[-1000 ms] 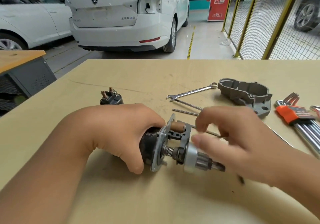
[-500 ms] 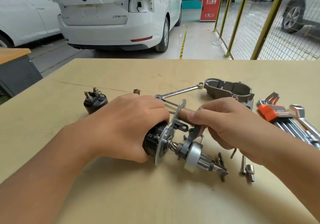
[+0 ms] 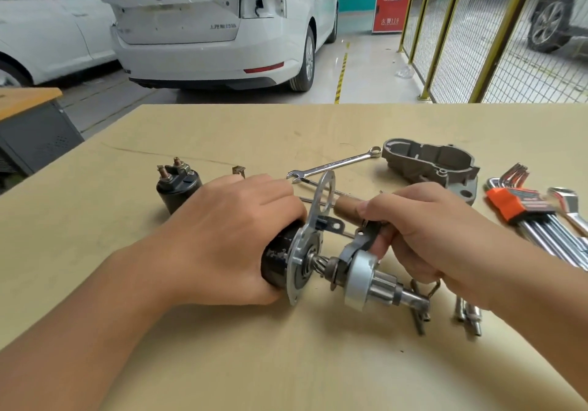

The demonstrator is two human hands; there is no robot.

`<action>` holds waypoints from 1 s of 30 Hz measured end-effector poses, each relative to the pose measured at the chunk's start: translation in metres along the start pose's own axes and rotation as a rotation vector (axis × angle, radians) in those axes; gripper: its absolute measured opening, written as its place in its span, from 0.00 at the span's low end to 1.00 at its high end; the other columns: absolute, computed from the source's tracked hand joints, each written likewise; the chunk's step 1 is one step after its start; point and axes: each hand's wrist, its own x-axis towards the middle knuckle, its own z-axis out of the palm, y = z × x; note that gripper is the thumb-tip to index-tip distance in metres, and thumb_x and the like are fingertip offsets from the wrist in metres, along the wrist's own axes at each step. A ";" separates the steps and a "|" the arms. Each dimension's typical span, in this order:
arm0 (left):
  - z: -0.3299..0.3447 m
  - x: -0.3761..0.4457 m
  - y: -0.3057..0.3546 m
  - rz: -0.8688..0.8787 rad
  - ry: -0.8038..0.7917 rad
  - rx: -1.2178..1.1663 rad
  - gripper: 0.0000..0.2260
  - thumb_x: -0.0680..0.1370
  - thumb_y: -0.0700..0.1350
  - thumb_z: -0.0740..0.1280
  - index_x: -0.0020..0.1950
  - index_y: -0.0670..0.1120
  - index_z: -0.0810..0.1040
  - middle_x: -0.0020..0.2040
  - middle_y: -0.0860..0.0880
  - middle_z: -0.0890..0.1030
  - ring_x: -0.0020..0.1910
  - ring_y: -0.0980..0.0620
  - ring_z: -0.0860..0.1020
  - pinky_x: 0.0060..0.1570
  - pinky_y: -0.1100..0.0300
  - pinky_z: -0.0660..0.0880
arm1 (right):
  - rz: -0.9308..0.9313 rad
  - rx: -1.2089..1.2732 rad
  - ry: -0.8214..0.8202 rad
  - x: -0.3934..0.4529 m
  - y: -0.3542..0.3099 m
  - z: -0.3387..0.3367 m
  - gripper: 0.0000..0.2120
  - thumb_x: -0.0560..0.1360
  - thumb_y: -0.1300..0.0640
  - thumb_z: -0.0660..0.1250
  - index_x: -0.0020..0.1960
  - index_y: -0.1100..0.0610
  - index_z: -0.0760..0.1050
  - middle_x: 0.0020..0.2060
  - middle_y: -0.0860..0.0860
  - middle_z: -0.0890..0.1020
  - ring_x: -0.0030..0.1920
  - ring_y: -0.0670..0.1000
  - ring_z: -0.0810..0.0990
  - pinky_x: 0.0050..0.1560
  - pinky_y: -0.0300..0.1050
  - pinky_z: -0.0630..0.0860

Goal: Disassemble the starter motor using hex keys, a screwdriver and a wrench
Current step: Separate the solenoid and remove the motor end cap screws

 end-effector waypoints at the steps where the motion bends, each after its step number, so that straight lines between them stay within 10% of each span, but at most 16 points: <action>1: 0.001 0.000 0.000 0.007 0.017 -0.002 0.17 0.63 0.54 0.74 0.47 0.49 0.77 0.41 0.54 0.72 0.39 0.50 0.69 0.37 0.54 0.68 | 0.013 0.005 0.002 0.001 0.001 0.000 0.16 0.77 0.53 0.68 0.38 0.65 0.78 0.28 0.60 0.78 0.20 0.50 0.59 0.25 0.36 0.58; 11: 0.003 0.003 -0.004 -0.016 0.380 0.011 0.14 0.70 0.50 0.76 0.46 0.41 0.80 0.41 0.46 0.78 0.38 0.44 0.71 0.40 0.55 0.63 | 0.035 0.063 -0.052 -0.001 -0.004 0.000 0.15 0.78 0.48 0.68 0.37 0.49 0.87 0.27 0.55 0.78 0.26 0.54 0.67 0.28 0.41 0.61; 18: 0.008 0.005 0.002 -0.192 0.532 -0.251 0.17 0.63 0.47 0.82 0.41 0.38 0.79 0.38 0.49 0.74 0.34 0.46 0.70 0.33 0.52 0.68 | 0.028 0.222 -0.185 -0.014 -0.006 0.015 0.16 0.75 0.50 0.67 0.46 0.64 0.79 0.34 0.61 0.83 0.20 0.48 0.58 0.27 0.38 0.53; 24: -0.002 0.007 0.015 -0.373 0.573 -0.427 0.19 0.59 0.47 0.83 0.41 0.42 0.79 0.37 0.49 0.77 0.36 0.47 0.76 0.35 0.53 0.72 | -0.227 0.389 -0.302 -0.017 -0.006 0.021 0.10 0.72 0.53 0.71 0.51 0.56 0.82 0.41 0.63 0.82 0.23 0.48 0.60 0.26 0.37 0.57; 30: -0.009 0.008 0.018 -0.639 0.583 -0.732 0.18 0.59 0.51 0.83 0.44 0.50 0.82 0.38 0.54 0.84 0.35 0.56 0.81 0.35 0.59 0.77 | -0.618 -0.037 -0.045 -0.016 -0.003 0.028 0.05 0.74 0.53 0.71 0.45 0.53 0.83 0.37 0.51 0.86 0.35 0.46 0.80 0.35 0.36 0.75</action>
